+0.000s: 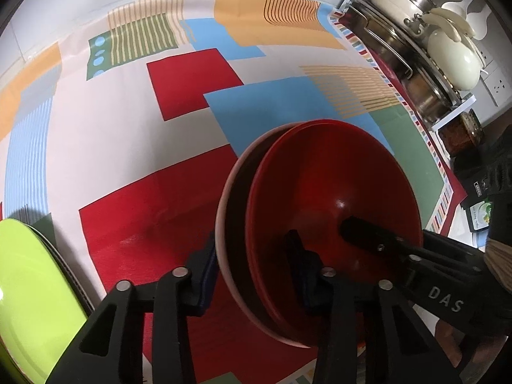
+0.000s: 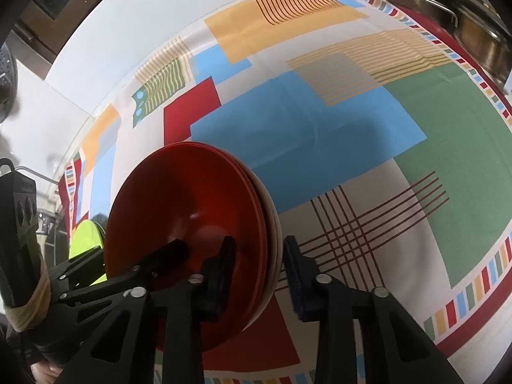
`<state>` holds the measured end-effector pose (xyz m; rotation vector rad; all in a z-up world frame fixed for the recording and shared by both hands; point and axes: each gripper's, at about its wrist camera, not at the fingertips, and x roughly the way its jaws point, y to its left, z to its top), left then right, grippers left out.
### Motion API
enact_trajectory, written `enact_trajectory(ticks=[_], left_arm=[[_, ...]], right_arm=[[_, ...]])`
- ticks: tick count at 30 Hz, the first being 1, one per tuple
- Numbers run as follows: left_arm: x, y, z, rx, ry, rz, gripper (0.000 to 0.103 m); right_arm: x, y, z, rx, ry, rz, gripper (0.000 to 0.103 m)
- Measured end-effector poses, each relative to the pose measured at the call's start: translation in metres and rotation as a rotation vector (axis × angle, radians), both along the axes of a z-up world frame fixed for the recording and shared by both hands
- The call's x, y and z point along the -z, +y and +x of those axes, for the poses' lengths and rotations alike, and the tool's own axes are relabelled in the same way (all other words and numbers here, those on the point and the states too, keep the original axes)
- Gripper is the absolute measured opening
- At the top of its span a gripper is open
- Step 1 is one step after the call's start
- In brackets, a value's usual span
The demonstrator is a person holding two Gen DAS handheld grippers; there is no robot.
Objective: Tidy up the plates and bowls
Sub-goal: 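Carry the nested bowls over the lime-green plate and lower them onto it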
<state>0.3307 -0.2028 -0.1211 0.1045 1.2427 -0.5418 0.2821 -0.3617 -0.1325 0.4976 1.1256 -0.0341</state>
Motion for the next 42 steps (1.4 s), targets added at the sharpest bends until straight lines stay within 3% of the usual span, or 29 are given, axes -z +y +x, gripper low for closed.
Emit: enact_trajectory(ticks=[17,31,42], left_arm=[[0.0,-0.002,0.0,-0.129,0.008,0.026,0.037],[-0.009,0.012,-0.01,-0.118,-0.016,0.021,0.036],[-0.036,0.048,-0.026,-0.155,-0.074,-0.021,0.036]], right_arm=[[0.003,0.001,0.006,-0.057,0.039,-0.007,0.026],[0.0,0.007,-0.002,-0.031,0.046,0.006,0.026],[-0.026,0.037,-0.011,-0.066,0.006,-0.04,0.026]])
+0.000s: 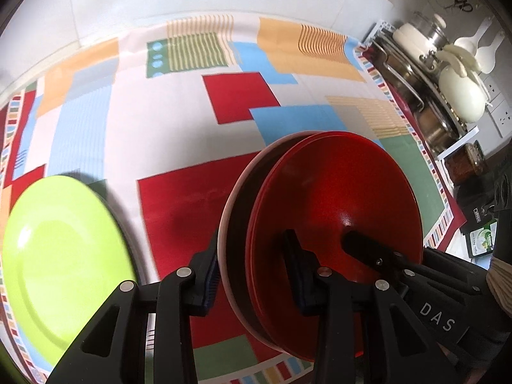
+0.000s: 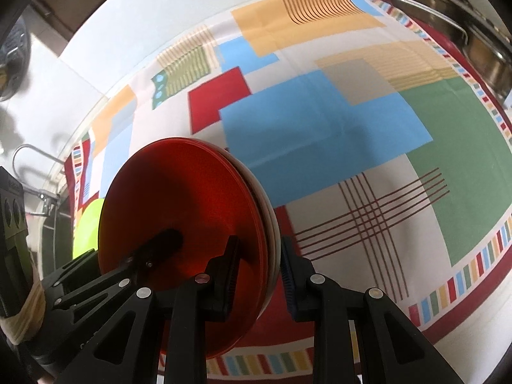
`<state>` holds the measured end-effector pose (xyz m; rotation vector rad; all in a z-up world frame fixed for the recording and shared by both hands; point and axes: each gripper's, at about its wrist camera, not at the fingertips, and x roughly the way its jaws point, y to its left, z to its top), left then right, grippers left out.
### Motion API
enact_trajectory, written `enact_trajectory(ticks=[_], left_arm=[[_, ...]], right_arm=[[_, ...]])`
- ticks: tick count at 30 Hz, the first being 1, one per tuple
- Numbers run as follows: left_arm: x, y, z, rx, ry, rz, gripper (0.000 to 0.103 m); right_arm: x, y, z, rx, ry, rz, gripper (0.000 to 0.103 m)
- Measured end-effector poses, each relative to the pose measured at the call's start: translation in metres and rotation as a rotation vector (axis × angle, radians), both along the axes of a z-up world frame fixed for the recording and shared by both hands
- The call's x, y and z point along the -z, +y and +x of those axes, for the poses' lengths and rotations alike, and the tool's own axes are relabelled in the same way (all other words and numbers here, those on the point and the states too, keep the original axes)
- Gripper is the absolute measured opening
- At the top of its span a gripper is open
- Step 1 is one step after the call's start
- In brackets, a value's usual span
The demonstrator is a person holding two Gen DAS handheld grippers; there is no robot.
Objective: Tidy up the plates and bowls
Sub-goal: 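Carry the nested bowls over the lime-green plate and lower them onto it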
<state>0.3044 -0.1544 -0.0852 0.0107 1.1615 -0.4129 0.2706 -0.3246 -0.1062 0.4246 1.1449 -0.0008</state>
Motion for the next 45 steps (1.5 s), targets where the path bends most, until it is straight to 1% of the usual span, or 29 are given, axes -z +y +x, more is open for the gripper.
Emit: enact_trajectory(ticks=[10,23,34,45], left_arm=[[-0.025,0.048,-0.012,-0.057,-0.065,-0.018,0.036],[-0.041,0.119,-0.029,-0.156,-0.113,-0.029,0.036],[-0.044,0.179,-0.041,-0.255,-0.124,-0.017,0.036],[-0.036,0.224,-0.045,-0.343,-0.103,-0.008,0.036]], right_arm=[[-0.026,0.043,-0.009,-0.058,-0.069,-0.014,0.026],[-0.045,0.11,-0.015,-0.155,-0.126,-0.025,0.026],[-0.052,0.172,-0.011,-0.257,-0.149,-0.02,0.026],[-0.047,0.22,-0.001,-0.349,-0.129,-0.006,0.026]])
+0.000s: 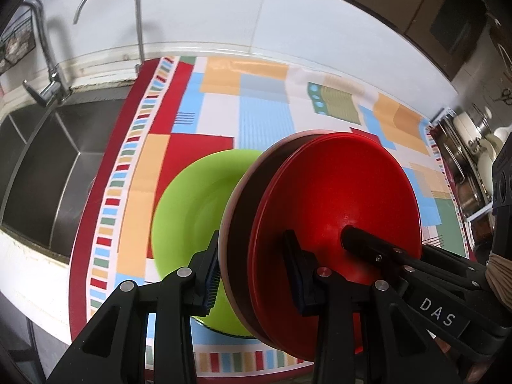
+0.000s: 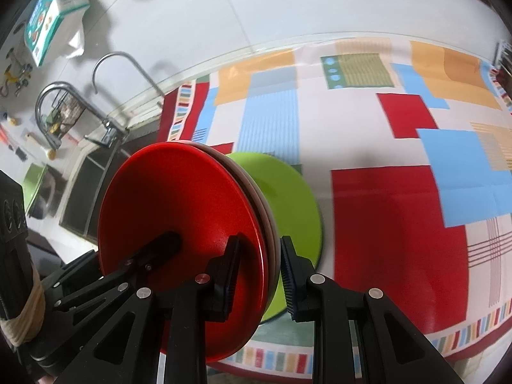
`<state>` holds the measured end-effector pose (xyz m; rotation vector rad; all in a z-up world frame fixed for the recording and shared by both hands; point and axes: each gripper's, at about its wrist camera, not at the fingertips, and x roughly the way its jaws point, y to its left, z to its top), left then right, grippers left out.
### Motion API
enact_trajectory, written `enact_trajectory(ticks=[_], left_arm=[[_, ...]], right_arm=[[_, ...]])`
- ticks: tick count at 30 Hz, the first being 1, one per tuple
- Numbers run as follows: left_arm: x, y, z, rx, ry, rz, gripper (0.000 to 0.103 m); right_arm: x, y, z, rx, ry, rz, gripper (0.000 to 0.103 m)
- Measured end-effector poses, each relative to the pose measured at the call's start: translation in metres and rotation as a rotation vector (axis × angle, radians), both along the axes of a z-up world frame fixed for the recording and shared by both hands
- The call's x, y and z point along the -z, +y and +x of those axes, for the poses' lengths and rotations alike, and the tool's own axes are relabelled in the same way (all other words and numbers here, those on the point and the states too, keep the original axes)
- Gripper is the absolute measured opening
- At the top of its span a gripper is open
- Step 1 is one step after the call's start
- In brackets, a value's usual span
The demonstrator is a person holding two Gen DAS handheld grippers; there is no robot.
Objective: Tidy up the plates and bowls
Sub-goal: 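Carry the nested bowls over the lime-green plate and lower them onto it, then open both grippers to release the bowls onto the plate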
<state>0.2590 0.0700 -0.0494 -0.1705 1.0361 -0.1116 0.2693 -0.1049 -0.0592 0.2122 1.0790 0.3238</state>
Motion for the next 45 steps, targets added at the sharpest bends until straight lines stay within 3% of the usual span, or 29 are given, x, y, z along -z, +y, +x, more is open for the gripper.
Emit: enact_trajectory(ticks=[23,36,42,45], left_arm=[[0.043,0.028,0.036,-0.047,0.132,-0.019,0.036],[0.053,0.033,0.045,-0.033,0.144,-0.029,0.035],[0.046,0.034,0.043,-0.037,0.104,-0.019,0.046],[0.038,0.035,0.041,-0.042,0.072,0.006,0.053]], right_arm=[[0.038,0.038,0.04,-0.051,0.131,-0.027,0.026],[0.051,0.042,0.051,-0.046,0.155,-0.051,0.026],[0.05,0.041,0.05,-0.035,0.137,-0.047,0.028],[0.045,0.04,0.048,-0.028,0.107,-0.053,0.035]])
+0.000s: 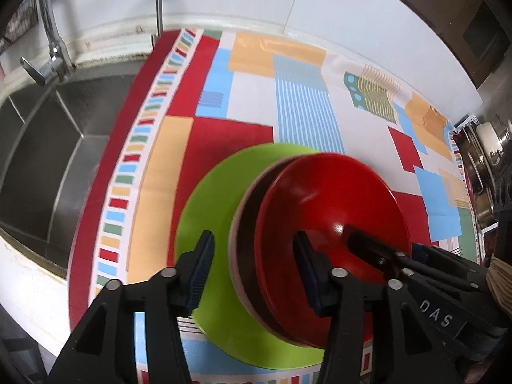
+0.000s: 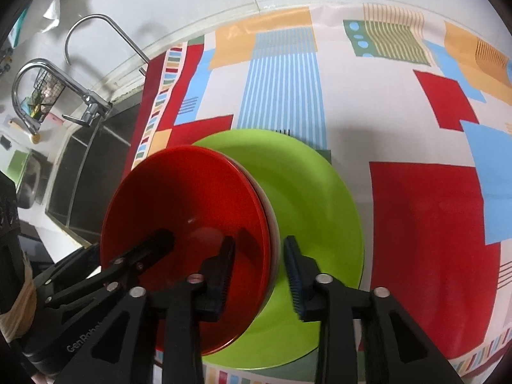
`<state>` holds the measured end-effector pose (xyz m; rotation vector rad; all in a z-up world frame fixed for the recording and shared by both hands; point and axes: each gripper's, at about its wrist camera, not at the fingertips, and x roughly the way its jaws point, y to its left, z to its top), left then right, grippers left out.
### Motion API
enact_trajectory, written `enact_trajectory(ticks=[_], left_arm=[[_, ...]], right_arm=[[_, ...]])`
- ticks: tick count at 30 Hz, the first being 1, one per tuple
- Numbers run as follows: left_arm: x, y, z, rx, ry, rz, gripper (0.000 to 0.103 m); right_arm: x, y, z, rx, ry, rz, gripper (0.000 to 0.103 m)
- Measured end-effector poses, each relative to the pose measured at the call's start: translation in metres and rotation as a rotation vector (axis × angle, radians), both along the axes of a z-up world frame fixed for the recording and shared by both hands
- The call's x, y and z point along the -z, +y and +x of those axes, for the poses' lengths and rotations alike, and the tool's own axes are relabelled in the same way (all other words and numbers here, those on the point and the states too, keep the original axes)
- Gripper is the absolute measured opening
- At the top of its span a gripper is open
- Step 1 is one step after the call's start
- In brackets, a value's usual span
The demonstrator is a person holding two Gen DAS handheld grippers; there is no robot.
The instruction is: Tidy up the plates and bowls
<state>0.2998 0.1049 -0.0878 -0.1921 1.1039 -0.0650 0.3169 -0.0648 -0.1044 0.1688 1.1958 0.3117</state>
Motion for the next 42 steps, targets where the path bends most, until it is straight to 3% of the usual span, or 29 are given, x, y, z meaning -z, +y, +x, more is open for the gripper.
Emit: enact_trajectory(ticks=[7,13,18,22,29,34,42], left_arm=[[-0.028,0.008,-0.024,-0.011,-0.121,0.056,0.069],[-0.046,0.012,-0.055,-0.007,-0.214,0.084,0.084],[-0.057,0.004,-0.092,0.014,-0.322,0.191,0.093],[-0.063,-0.003,-0.12,0.04,-0.373,0.224,0.097],[-0.064,-0.019,-0.157,0.044,-0.398,0.25,0.101],[-0.061,-0.033,-0.194,0.034,-0.389,0.2,0.101],[-0.057,-0.061,-0.261,-0.001,-0.424,0.194,0.102]], right_arm=[[-0.024,-0.008,-0.015,0.071,-0.12,-0.033,0.048],[-0.047,-0.015,-0.049,0.142,-0.243,-0.068,0.066],[-0.056,-0.025,-0.084,0.224,-0.307,-0.073,0.081],[-0.057,-0.035,-0.114,0.269,-0.349,-0.075,0.082],[-0.067,-0.044,-0.164,0.239,-0.47,-0.172,0.082],[-0.074,-0.059,-0.203,0.238,-0.522,-0.199,0.086],[-0.076,-0.094,-0.269,0.268,-0.54,-0.177,0.086]])
